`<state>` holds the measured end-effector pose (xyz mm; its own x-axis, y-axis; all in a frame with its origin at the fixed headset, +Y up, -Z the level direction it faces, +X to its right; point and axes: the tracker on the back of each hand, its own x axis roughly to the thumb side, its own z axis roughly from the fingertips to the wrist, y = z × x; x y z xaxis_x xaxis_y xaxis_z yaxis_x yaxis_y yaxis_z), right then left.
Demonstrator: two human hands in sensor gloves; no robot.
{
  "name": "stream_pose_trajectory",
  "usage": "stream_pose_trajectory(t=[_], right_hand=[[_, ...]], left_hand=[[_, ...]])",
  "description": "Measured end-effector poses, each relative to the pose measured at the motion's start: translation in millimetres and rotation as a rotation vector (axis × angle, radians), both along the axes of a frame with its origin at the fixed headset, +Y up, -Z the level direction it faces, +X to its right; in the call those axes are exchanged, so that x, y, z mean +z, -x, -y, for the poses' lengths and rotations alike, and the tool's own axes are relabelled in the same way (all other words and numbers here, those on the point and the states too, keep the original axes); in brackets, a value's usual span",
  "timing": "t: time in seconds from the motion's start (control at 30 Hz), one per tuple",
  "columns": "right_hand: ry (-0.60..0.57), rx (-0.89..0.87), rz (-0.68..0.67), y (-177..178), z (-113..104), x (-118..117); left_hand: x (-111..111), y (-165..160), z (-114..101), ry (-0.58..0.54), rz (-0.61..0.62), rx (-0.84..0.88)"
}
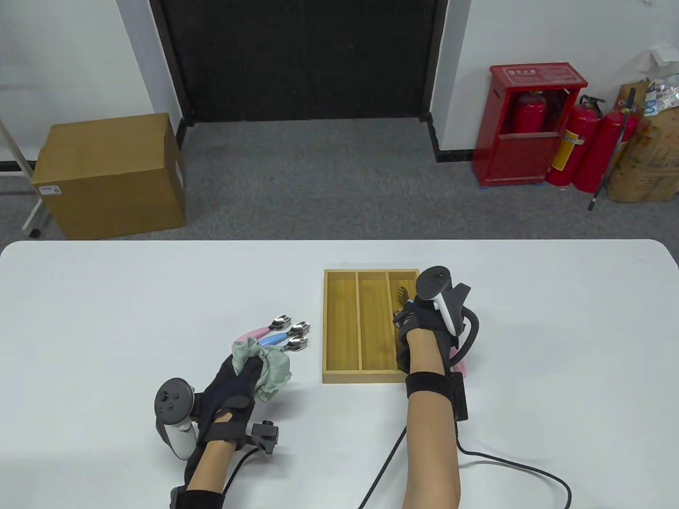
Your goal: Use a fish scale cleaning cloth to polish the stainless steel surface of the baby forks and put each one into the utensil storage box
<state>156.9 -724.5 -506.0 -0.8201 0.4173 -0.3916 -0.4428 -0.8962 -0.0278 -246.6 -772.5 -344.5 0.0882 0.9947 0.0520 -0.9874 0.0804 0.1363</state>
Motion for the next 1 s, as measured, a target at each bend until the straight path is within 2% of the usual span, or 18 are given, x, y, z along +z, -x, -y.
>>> stream_pose_trajectory(t=[0.33,0.57,0.77,0.87,1.0], right_hand=[[0.061,-0.016,-0.011,4,17,-21],[0.052,-0.024,-0.047,1,14,-27],[0.037,-0.060,0.001,-33,-2,-14],[0.105,-0.059,0.023,-57,-2,0],[0.223,-0.070,0.035,-80,11,22]], left_hand=[[0,0,-1,0.001,0.000,-0.008],[0,-1,-1,0.007,0.010,0.009],[1,-1,-1,0.014,0.019,-0.003],[1,-2,0,0.014,0.023,-0.008],[1,-6,-2,0.006,0.035,-0.011]])
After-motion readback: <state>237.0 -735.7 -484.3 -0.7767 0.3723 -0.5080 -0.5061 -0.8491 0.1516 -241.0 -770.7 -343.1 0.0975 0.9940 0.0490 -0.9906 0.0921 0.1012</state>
